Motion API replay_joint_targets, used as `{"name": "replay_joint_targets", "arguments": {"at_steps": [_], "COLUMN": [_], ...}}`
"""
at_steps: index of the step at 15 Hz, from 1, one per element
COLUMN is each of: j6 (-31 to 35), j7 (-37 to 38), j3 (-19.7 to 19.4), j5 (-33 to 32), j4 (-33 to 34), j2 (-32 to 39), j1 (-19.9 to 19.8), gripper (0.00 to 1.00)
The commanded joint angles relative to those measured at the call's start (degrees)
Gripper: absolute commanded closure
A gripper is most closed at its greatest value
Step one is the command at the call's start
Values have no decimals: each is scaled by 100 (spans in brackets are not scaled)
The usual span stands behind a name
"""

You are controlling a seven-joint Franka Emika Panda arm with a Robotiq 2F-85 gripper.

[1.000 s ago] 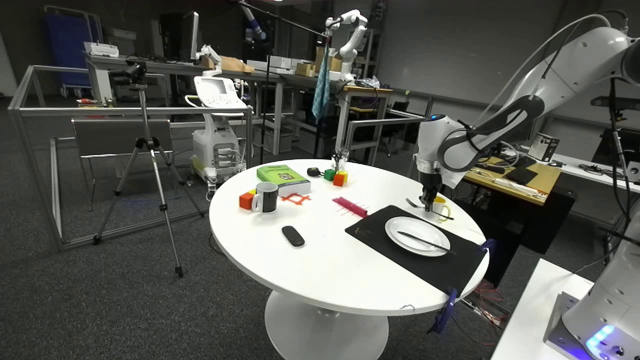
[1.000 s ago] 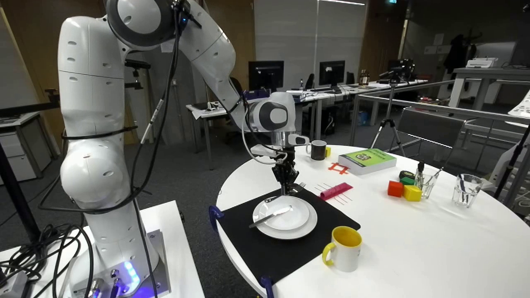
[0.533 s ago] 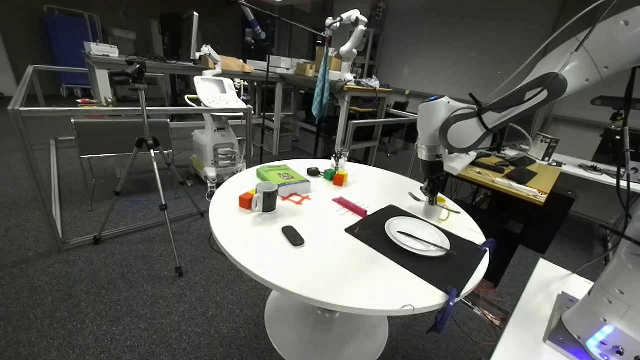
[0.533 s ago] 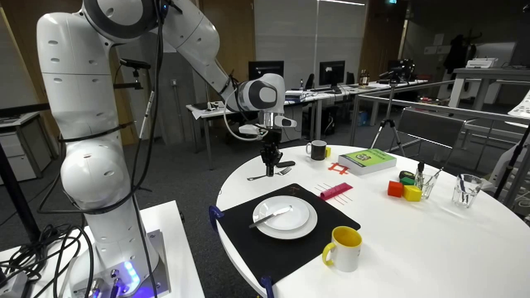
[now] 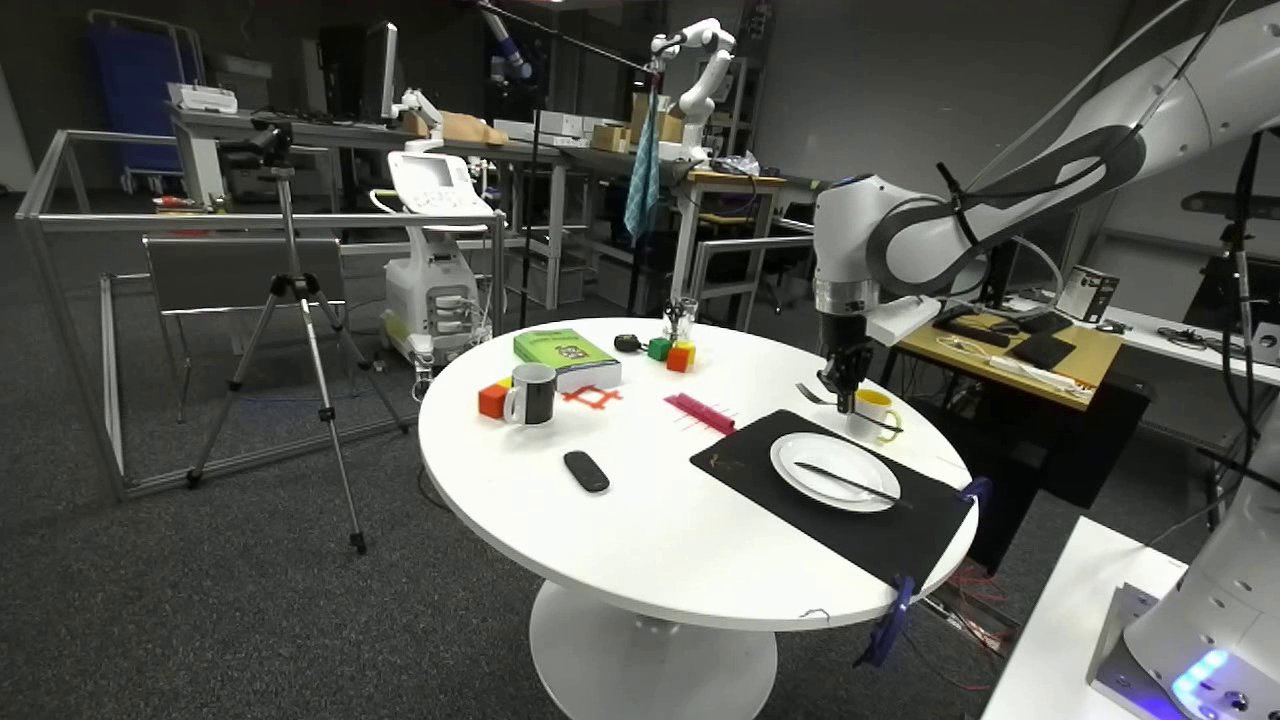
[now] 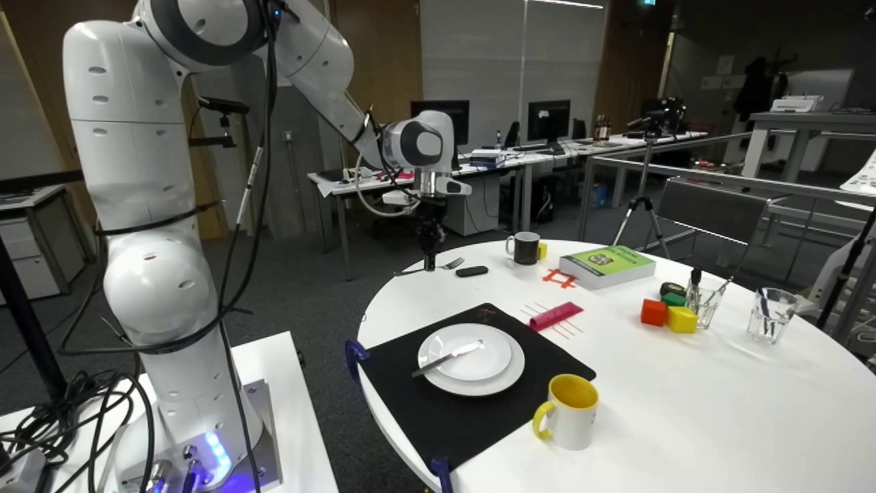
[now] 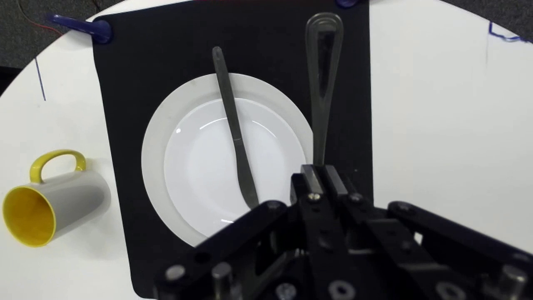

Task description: Remove the fork from the white plate

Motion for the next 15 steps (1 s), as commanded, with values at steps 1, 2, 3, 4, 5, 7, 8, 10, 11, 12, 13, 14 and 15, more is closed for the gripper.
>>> {"name": "replay_joint_targets", "arguments": {"at_steps": [1, 2, 3, 4, 5, 7, 8, 10, 11, 12, 13, 14, 15], "j6": [-116, -15, -15, -15, -15, -15, -15, -15, -15, -15, -15, -39, -64], "j7": [290, 127, 160, 170, 171, 171, 171, 171, 171, 171, 171, 249, 233], "j3": [62, 29, 39, 43, 43, 42, 42, 42, 42, 42, 42, 44, 54], "j5": [-21, 2, 1, 1, 1, 1, 1, 1, 1, 1, 1, -28, -52], "j4": [257, 78, 108, 133, 146, 149, 149, 149, 149, 149, 149, 216, 262], "j2": [135, 47, 74, 102, 119, 123, 123, 123, 123, 123, 123, 185, 236], "j1": [130, 85, 116, 131, 135, 134, 134, 134, 134, 134, 134, 150, 165], "gripper": [99, 94, 94, 94, 94, 94, 94, 94, 94, 94, 99, 99, 99]}}
